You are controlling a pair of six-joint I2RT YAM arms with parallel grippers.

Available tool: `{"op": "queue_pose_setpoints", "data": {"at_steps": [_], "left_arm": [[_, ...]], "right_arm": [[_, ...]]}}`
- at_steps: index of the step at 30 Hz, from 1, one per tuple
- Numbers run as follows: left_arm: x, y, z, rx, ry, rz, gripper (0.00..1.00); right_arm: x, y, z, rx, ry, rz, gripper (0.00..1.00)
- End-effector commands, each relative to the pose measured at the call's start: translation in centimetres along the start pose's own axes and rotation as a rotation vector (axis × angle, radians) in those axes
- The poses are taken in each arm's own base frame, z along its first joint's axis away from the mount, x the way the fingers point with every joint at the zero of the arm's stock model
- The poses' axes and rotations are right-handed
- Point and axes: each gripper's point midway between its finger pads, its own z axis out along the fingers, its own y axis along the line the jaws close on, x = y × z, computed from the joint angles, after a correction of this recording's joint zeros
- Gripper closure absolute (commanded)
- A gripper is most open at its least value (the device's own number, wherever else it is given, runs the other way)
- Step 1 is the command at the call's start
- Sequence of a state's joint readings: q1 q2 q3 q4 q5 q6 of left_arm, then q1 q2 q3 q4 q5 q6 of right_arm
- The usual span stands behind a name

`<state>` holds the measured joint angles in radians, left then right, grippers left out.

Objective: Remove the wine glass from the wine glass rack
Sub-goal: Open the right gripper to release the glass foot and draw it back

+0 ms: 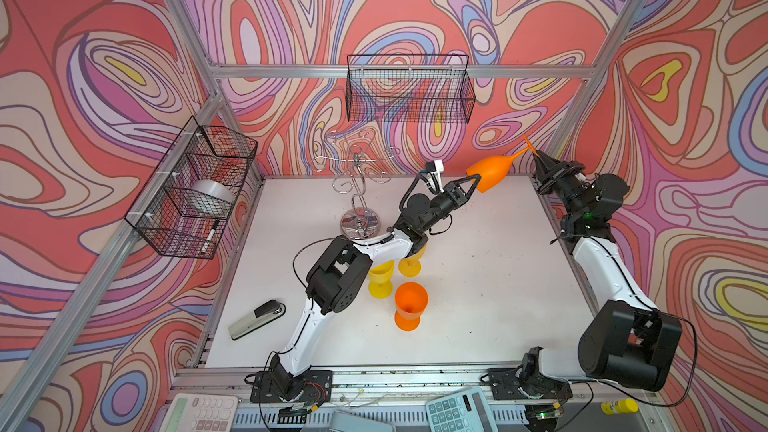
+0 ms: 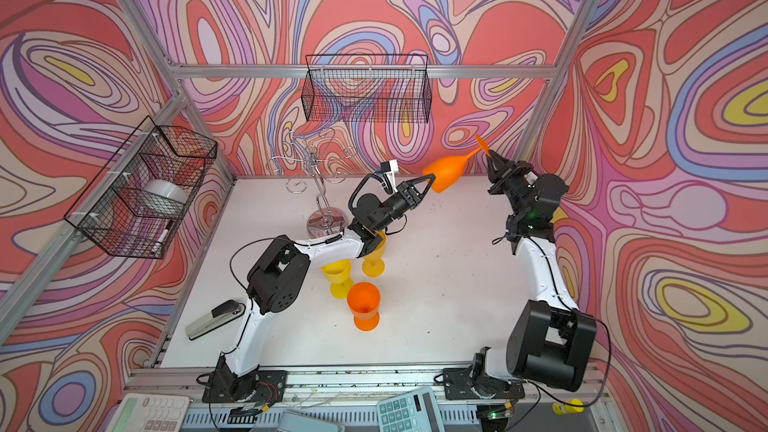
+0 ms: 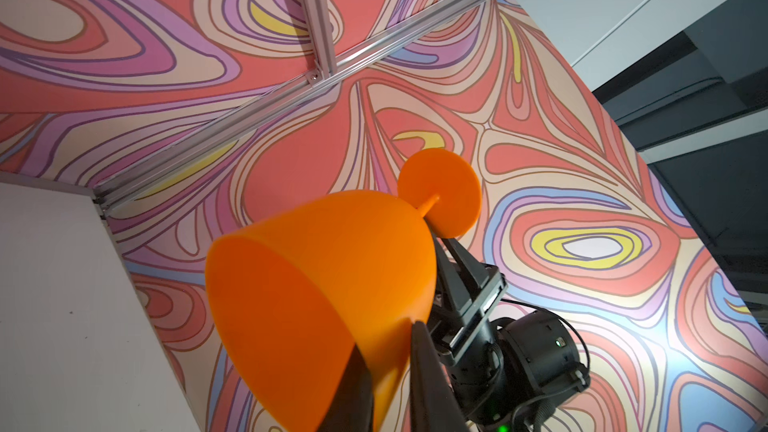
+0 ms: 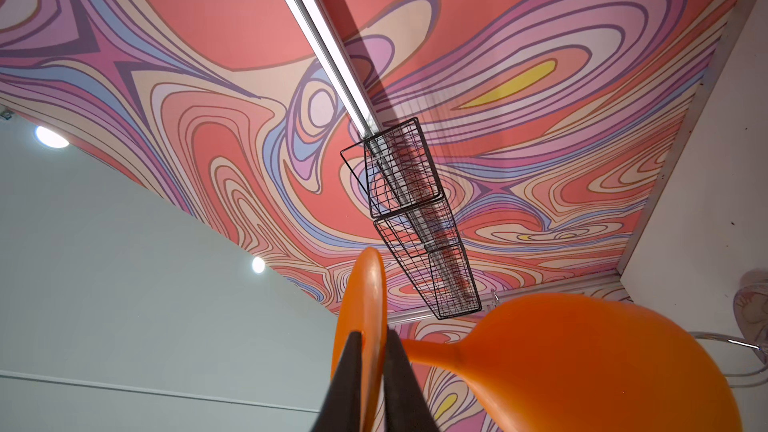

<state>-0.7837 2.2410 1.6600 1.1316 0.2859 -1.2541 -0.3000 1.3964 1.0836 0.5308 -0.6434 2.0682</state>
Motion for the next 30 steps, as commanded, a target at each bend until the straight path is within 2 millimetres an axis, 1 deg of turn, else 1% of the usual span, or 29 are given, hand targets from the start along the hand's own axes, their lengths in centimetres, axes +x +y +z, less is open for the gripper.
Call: {"op": "queue_pose_setpoints", "data": {"at_steps": [1, 4, 8, 10, 14, 20, 24, 30], "left_arm": [[-1.0, -3.0, 0.5, 0.085, -0.020, 0.017, 0.93], [-1.3, -3.4, 0.4, 0.094, -0.029, 0.021, 0.96], [-1.8, -4.3, 0.4, 0.101, -0.044, 0.030, 0.97], [-2.0, -4.8, 0.4, 0.101, -0.041, 0.045, 0.97], [-2.0, -5.3, 0.5, 0.064, -0.026, 0.079, 0.99], [-2.1, -5.6, 0.0, -0.006, -0.010, 0.120, 1.00], [-1.9, -5.6, -0.3, -0.037, 0.009, 0.136, 1.00], [-1.2, -5.6, -1.0, -0.088, 0.050, 0.157, 1.00]], "right_arm": [[0.4, 0.0, 0.1, -0.009, 0.029, 0.416, 0.85], [0.2, -0.1, 0.3, -0.011, 0.032, 0.414, 0.77], [0.1, -0.4, 0.3, -0.009, 0.038, 0.399, 0.60], [-0.1, -0.8, 0.3, 0.001, 0.037, 0.384, 0.53], [-0.4, -2.0, 0.3, 0.030, 0.027, 0.322, 0.44], [-1.3, -4.5, 0.0, 0.113, 0.003, 0.192, 0.39], [-2.4, -6.2, -1.1, 0.221, -0.054, 0.021, 0.36], [-3.4, -6.3, -2.9, 0.377, -0.120, -0.306, 0.30]]}}
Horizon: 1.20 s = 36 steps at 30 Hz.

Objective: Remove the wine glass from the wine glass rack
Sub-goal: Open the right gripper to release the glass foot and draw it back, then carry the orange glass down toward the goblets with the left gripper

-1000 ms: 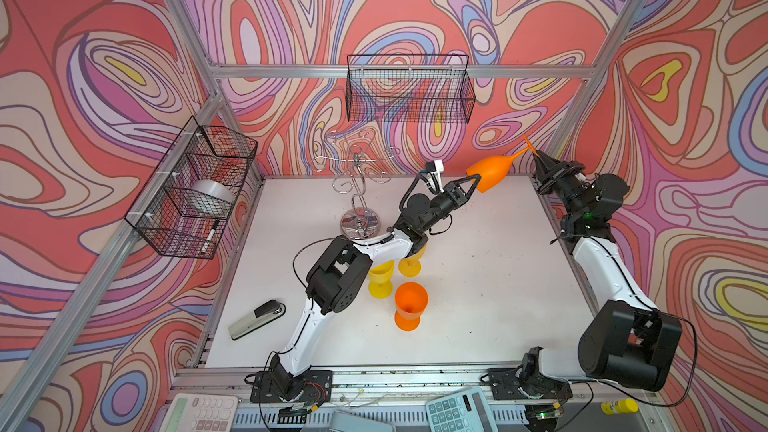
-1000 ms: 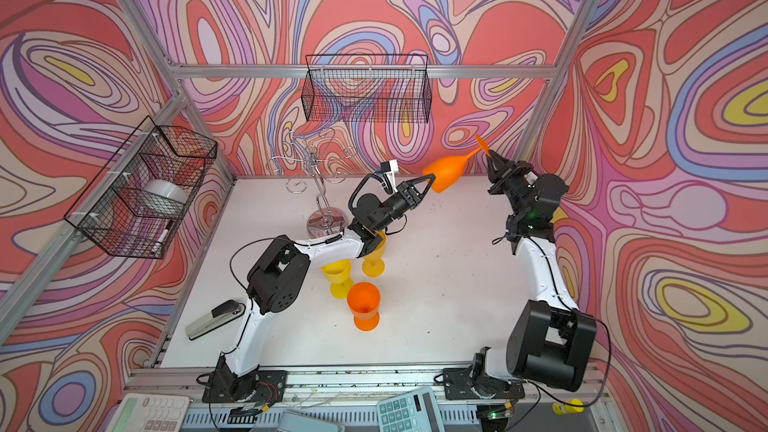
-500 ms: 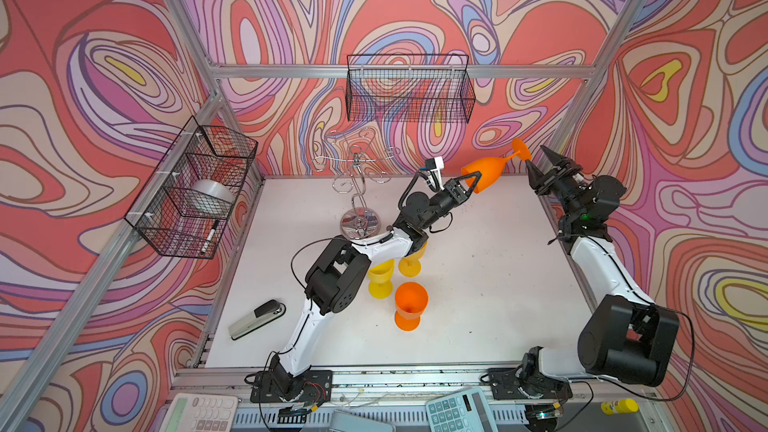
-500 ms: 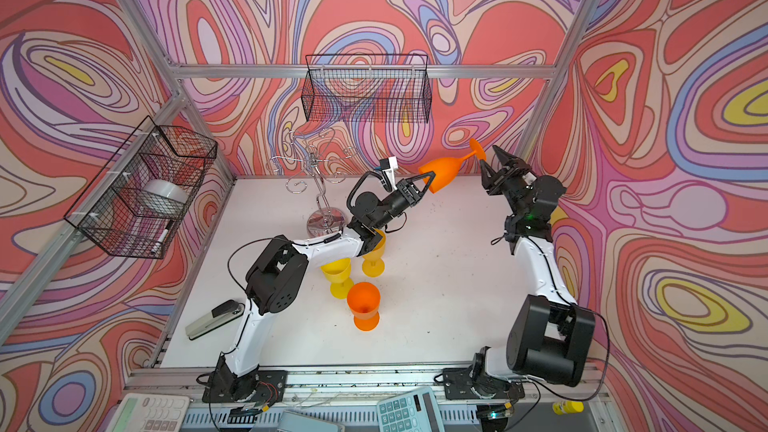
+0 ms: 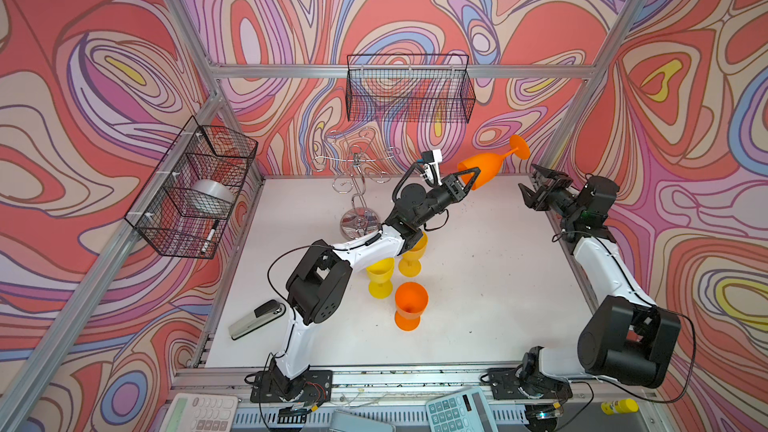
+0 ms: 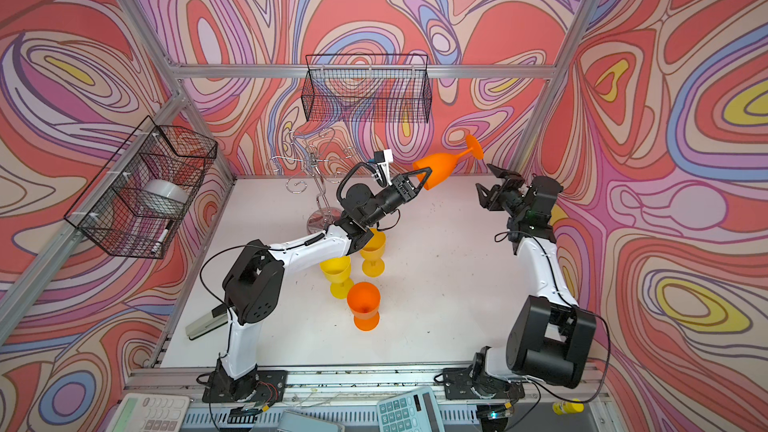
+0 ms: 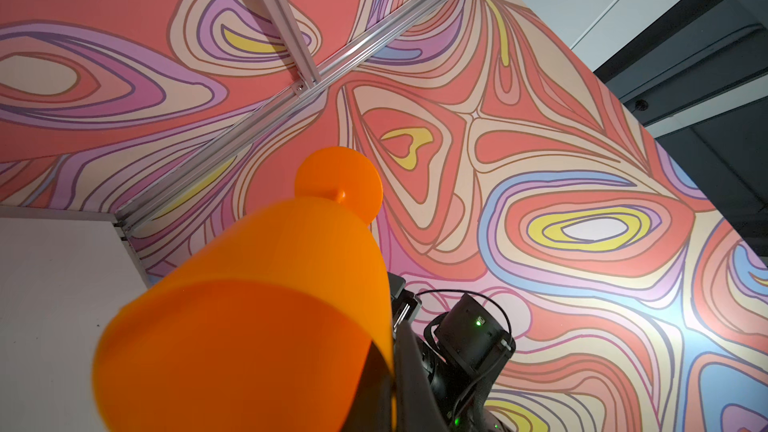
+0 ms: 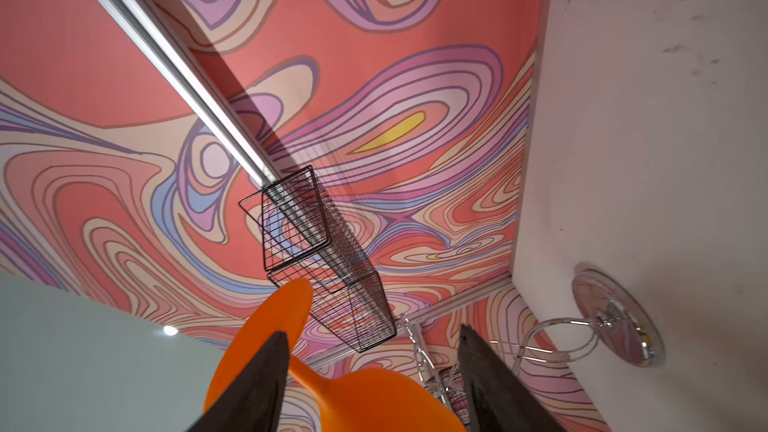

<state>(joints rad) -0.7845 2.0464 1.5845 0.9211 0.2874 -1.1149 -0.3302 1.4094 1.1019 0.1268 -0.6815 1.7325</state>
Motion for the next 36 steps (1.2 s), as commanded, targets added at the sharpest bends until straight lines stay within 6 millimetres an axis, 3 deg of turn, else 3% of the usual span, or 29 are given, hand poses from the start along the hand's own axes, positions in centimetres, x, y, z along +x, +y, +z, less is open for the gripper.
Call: {"op": "queue_pose_setpoints", "data": {"at_steps": [1, 5, 11, 19, 24, 36], "left_arm": [[0.0, -1.3, -0.5, -0.020, 0.029, 0.047, 1.00], [0.8, -1.5, -1.0, -0.089, 0.097, 0.072, 1.00], [2.2, -1.5, -3.7, -0.281, 0.249, 0.114, 1.00], [3.5, -3.7, -7.9, -0.431, 0.441, 0.208, 1.00], [4.5, -3.7, -10.6, -0.545, 0.558, 0.287, 1.00], [9.1, -3.7, -13.9, -0.735, 0.876, 0.561, 1.00]], "right_arm": [[0.0, 0.1, -1.8, 0.108, -0.068, -0.274, 0.29], [-1.6, -1.3, -3.3, 0.261, -0.171, -0.480, 0.22], [-4.4, -3.2, -5.6, 0.474, -0.290, -0.744, 0.04], [-6.1, -3.7, -7.8, 0.591, -0.392, -0.863, 0.04], [-7.0, -3.4, -9.0, 0.652, -0.456, -0.931, 0.04], [-8.0, -3.2, -9.4, 0.676, -0.509, -0.962, 0.05]]}}
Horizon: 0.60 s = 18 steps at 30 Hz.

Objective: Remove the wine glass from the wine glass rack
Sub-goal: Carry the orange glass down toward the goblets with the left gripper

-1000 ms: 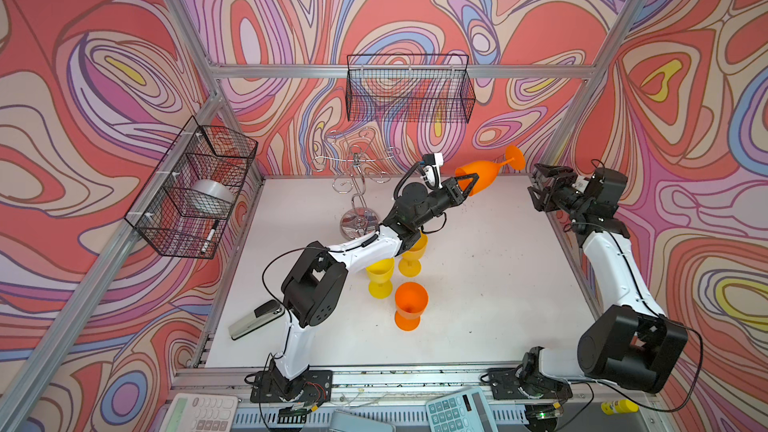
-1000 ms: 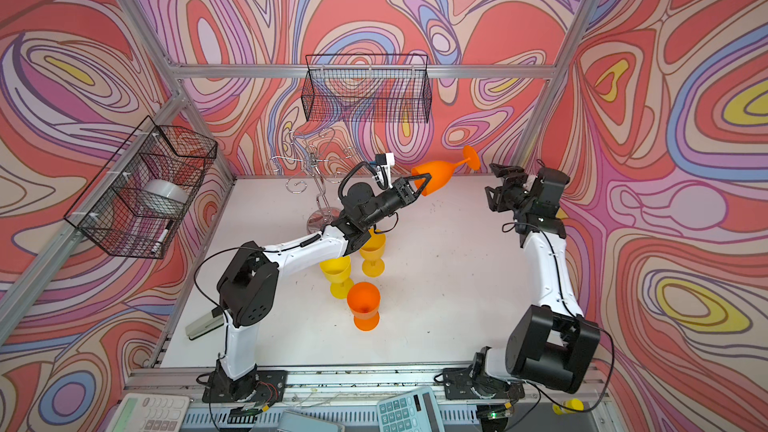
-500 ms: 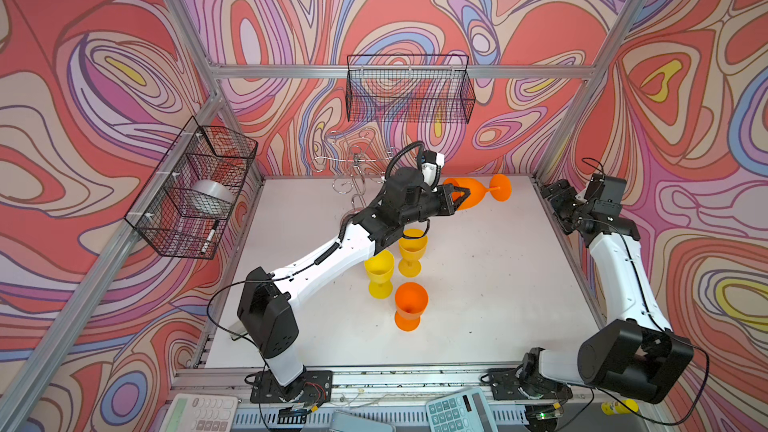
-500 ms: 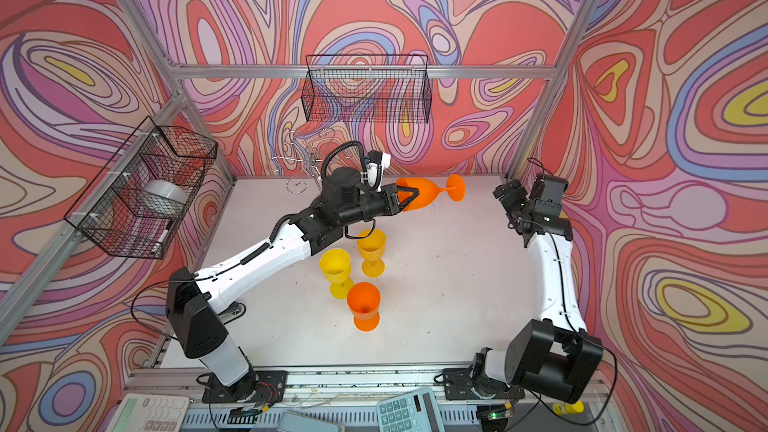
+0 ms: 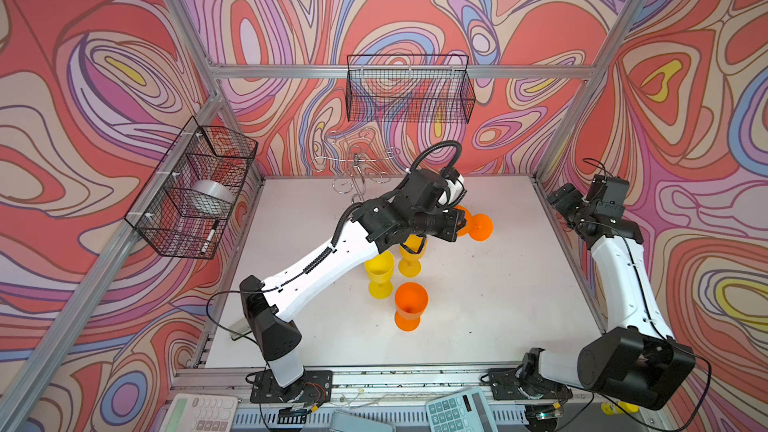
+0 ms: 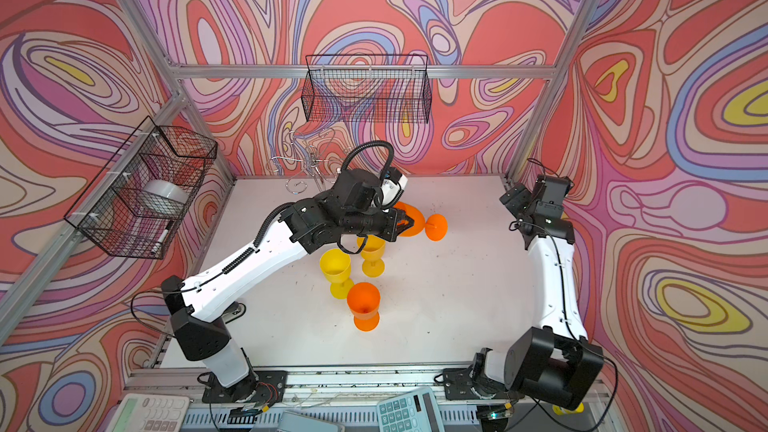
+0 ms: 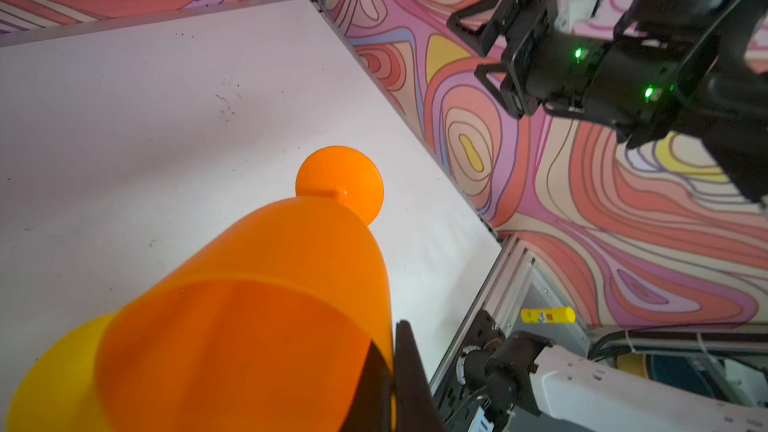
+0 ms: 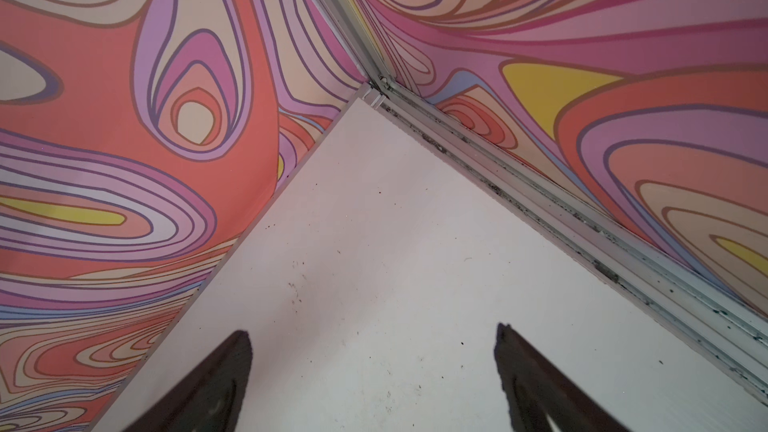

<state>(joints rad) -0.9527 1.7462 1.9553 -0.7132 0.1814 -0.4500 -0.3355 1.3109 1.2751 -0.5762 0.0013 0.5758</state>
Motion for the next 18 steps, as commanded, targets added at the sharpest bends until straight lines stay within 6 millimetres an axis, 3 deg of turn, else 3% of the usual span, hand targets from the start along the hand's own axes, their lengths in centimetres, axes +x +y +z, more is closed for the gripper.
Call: {"op": "queue_pose_setpoints", "data": {"at_steps": [1, 10, 18], "left_arm": [[3.5, 1.5, 0.1, -0.141, 0.157, 0.134, 1.00], [8.4, 0.1, 1.3, -0.249, 0.369, 0.369, 1.00], [12.6, 1.0, 2.0, -0.333, 0.527, 0.470, 1.00]], "right_arm": [[-0.1, -0.5, -0.1, 0.015, -0.016, -0.009, 0.05], [-0.1, -0.5, -0.4, 0.007, -0.027, -0.007, 0.05], [-0.4, -0.2, -0.8, -0.008, -0.042, -0.017, 0.05]]}}
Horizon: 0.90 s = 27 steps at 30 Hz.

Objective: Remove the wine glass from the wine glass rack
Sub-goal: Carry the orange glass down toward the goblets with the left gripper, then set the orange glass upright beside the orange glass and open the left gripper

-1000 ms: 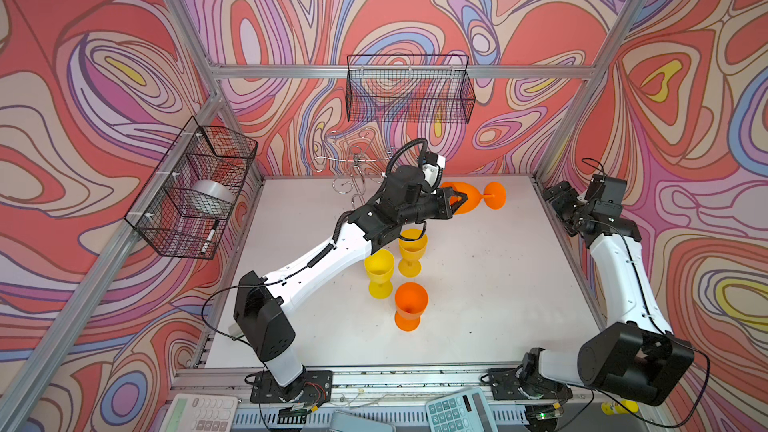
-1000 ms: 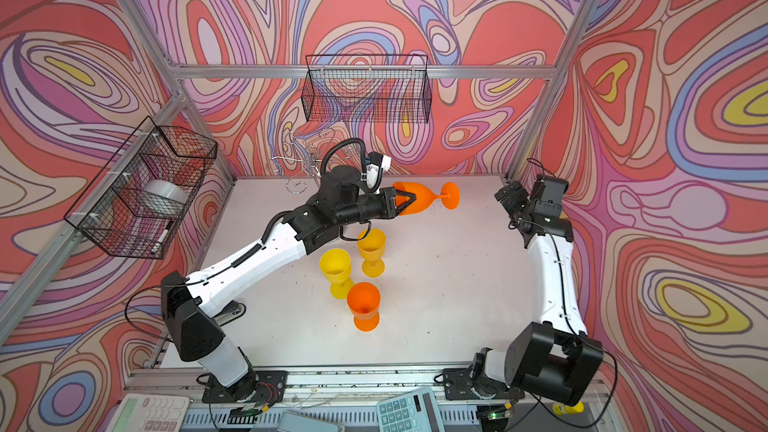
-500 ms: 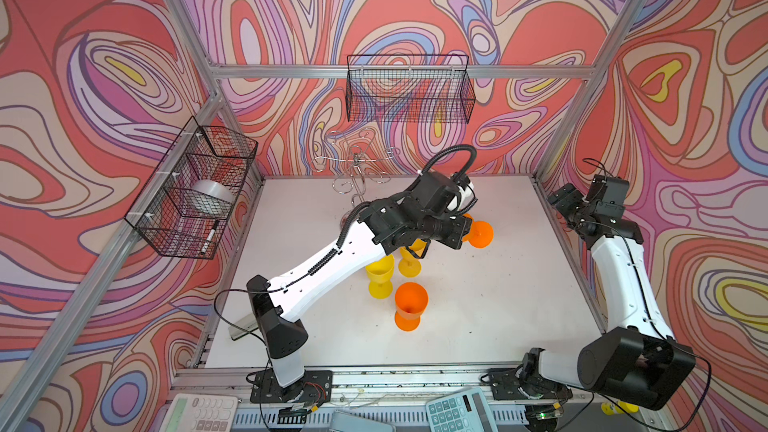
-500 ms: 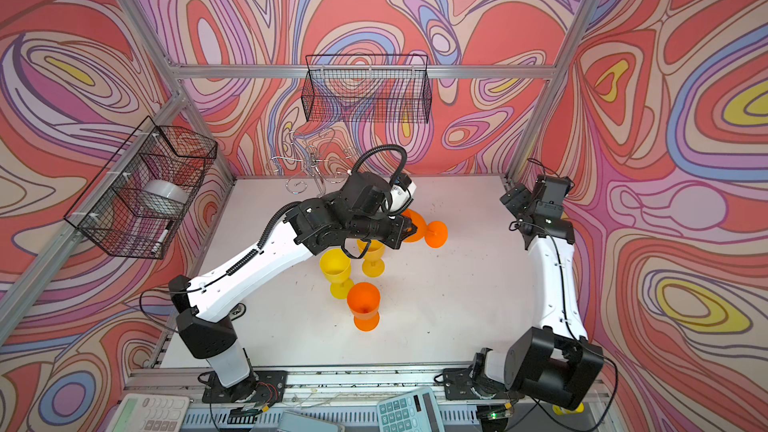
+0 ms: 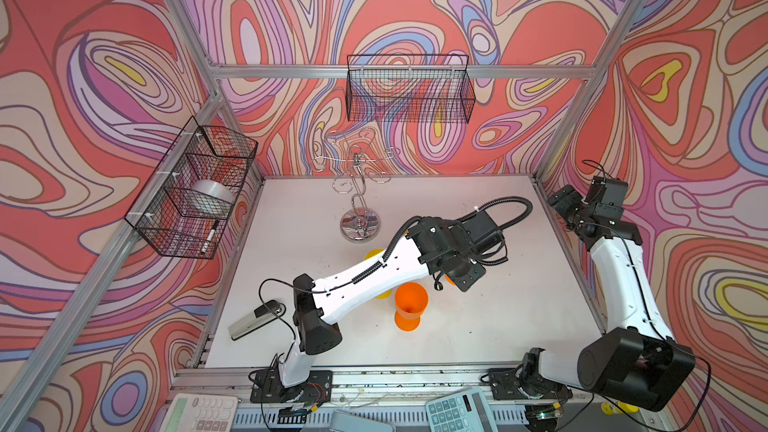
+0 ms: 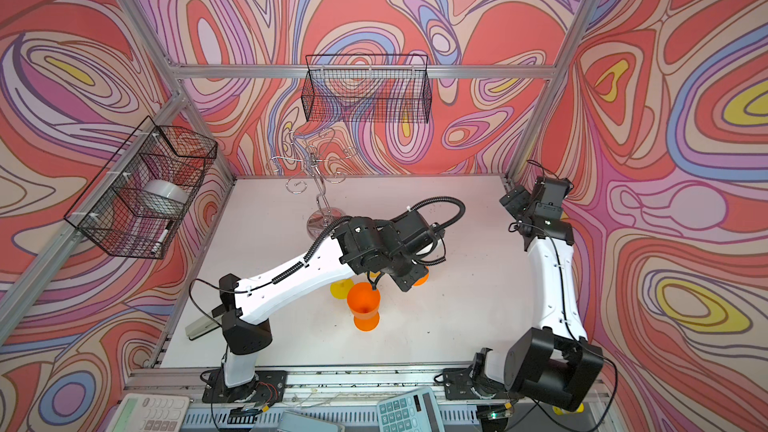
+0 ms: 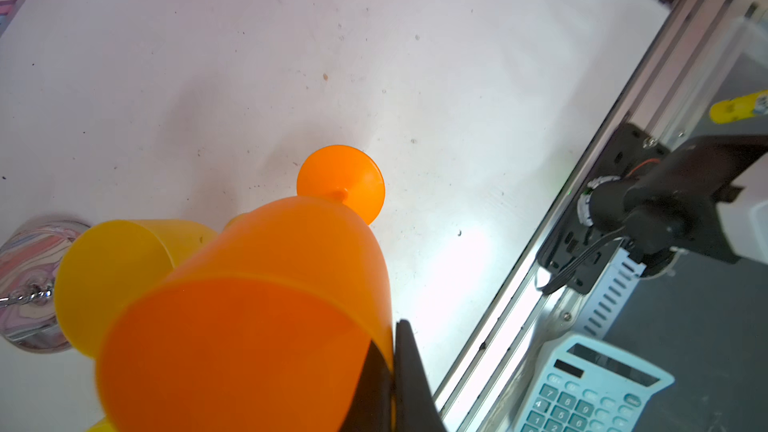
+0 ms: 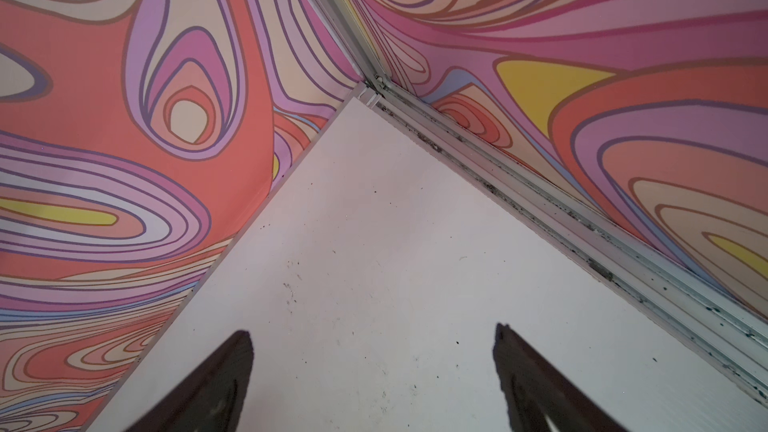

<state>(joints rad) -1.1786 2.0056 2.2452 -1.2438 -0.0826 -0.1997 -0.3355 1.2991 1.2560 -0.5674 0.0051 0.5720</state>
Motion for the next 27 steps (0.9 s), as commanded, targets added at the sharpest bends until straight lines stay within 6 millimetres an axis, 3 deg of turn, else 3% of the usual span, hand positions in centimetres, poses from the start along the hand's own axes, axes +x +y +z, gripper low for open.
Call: {"op": "queue_pose_setpoints", "data": {"at_steps": [1, 8, 27], "left_arm": [[2.6, 0.9, 0.3, -0.059, 0.110, 0.066, 1.00], [4.7, 0.6, 2.3, -0.057, 0.211, 0.091, 1.00], [5.8, -0.3, 7.5, -0.046, 0.305, 0.118, 1.00]], "right_arm": [[-0.7, 0.0, -0.7, -0.010, -0.039, -0.014, 0.05], [-0.5, 0.3, -1.0, -0.031, -0.040, -0.008, 0.05], [-0.5, 0.6, -1.1, -0.048, -0.047, -0.019, 0.05]]}}
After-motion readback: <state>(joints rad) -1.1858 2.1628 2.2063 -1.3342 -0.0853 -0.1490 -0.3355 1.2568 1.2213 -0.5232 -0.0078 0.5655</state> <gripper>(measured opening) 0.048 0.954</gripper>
